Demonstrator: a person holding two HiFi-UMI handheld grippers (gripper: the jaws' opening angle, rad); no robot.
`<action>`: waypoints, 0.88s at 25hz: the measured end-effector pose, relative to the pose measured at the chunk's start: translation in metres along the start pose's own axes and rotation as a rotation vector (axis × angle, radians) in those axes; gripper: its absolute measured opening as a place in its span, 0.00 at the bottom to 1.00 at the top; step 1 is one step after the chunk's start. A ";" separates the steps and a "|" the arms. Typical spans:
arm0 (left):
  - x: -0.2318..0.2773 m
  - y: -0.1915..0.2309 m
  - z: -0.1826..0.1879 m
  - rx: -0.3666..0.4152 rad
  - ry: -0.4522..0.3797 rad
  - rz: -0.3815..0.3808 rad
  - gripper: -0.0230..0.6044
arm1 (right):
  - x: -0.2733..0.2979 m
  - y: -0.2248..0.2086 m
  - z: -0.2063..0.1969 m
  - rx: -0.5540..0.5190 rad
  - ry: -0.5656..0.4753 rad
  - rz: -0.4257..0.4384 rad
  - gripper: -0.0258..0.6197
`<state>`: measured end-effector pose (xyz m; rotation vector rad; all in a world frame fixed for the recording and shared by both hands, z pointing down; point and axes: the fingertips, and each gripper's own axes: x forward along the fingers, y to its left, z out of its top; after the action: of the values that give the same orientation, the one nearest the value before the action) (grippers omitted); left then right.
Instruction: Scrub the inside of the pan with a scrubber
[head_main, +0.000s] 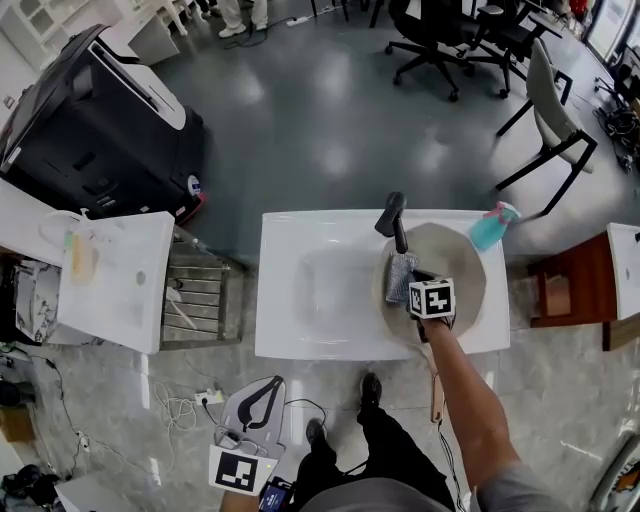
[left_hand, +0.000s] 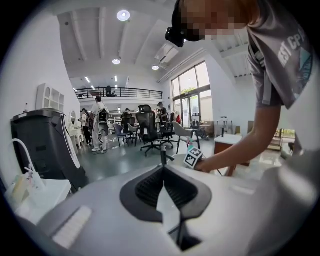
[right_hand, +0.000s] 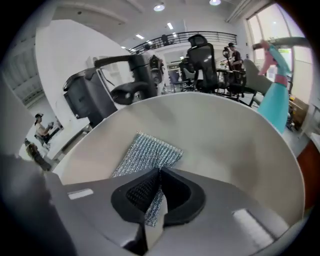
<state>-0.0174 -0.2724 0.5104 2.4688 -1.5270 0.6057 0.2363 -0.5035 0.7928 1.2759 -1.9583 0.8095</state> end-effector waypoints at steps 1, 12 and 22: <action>0.000 0.001 0.001 -0.005 -0.001 0.003 0.04 | 0.000 0.010 -0.007 -0.055 0.026 0.018 0.06; 0.000 0.012 -0.003 -0.007 -0.003 0.002 0.04 | -0.041 -0.033 -0.068 -0.532 0.308 -0.106 0.06; 0.012 0.006 -0.004 -0.008 0.014 -0.023 0.04 | -0.025 -0.126 -0.003 -0.366 0.184 -0.321 0.06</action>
<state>-0.0187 -0.2839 0.5188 2.4677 -1.4902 0.6109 0.3616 -0.5297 0.7929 1.2033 -1.6081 0.3732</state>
